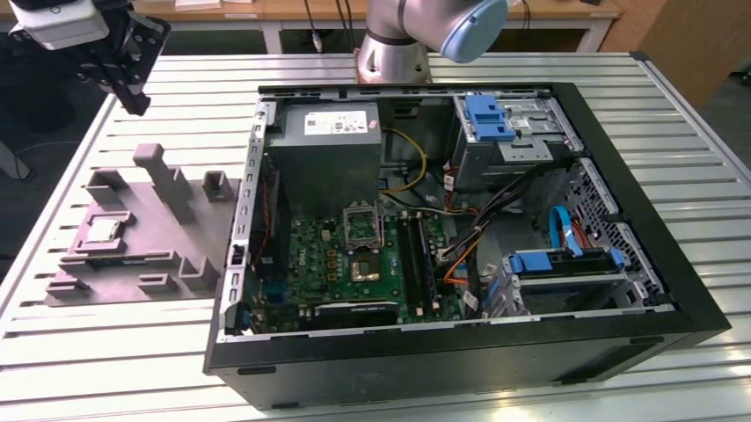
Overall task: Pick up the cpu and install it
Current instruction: 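Reach for the cpu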
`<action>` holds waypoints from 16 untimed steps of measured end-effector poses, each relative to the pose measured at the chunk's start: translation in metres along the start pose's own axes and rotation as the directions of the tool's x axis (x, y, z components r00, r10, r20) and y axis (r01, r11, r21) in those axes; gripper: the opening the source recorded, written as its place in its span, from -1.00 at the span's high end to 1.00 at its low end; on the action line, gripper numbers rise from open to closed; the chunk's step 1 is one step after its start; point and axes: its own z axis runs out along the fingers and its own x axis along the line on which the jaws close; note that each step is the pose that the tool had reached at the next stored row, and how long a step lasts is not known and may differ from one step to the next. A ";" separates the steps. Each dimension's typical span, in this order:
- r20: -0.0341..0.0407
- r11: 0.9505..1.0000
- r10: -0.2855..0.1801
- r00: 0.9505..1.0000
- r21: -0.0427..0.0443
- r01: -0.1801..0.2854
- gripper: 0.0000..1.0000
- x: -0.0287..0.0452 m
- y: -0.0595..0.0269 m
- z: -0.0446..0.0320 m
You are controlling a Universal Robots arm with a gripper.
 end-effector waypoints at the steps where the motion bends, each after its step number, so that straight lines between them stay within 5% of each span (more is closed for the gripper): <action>1: 0.000 1.000 0.000 1.000 0.000 0.000 0.79 0.0006 0.0000 0.0000; 16: 0.000 1.000 0.000 1.000 0.000 0.000 0.79 0.0067 -0.0005 0.0000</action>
